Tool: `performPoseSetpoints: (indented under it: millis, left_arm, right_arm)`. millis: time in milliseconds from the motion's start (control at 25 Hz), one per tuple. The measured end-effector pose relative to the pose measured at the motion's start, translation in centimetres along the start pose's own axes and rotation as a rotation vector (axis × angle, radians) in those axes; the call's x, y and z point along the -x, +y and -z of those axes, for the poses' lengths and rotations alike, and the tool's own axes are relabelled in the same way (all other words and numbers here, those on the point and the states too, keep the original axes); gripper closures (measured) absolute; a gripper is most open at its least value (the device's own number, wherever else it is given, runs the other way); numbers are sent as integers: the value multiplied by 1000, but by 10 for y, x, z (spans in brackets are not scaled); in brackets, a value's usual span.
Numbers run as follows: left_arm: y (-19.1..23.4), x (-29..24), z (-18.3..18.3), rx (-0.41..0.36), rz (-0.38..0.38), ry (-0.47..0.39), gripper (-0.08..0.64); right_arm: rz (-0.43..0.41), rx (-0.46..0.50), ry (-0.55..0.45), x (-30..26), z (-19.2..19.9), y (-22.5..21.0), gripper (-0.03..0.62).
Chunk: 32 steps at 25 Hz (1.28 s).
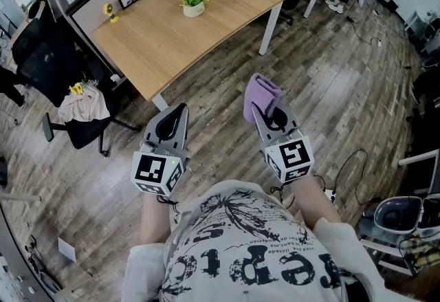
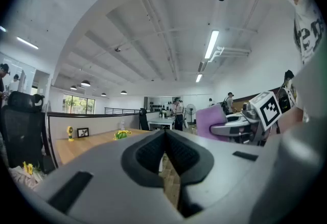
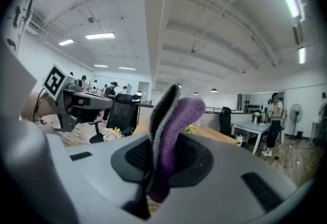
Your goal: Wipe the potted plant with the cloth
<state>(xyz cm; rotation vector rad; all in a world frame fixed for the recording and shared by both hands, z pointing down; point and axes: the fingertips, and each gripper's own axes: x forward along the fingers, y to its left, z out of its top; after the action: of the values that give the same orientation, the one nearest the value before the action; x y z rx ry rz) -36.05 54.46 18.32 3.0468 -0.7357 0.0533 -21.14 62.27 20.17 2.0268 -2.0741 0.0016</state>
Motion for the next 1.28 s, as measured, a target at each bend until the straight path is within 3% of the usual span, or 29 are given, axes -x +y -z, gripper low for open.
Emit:
performPoseSetpoints:
  millis: [440, 680, 720, 800, 960, 1280]
  left_arm:
    - [4, 11, 1, 11, 22, -5, 557]
    - [3, 21, 16, 30, 72, 3, 551]
    - [2, 22, 17, 44, 92, -12, 485]
    - [3, 24, 16, 75, 123, -56, -12]
    - [26, 27, 17, 111, 103, -78, -29]
    - [66, -12, 36, 68, 17, -21, -29]
  right_arm:
    - [18, -14, 10, 1, 2, 15, 534]
    - [61, -63, 58, -3, 17, 24, 528]
    - [72, -72, 61, -5, 19, 25, 526]
    - [85, -81, 60, -10, 21, 27, 525]
    - [85, -84, 62, -24, 22, 32, 525]
    - [34, -48, 67, -80, 27, 8, 526]
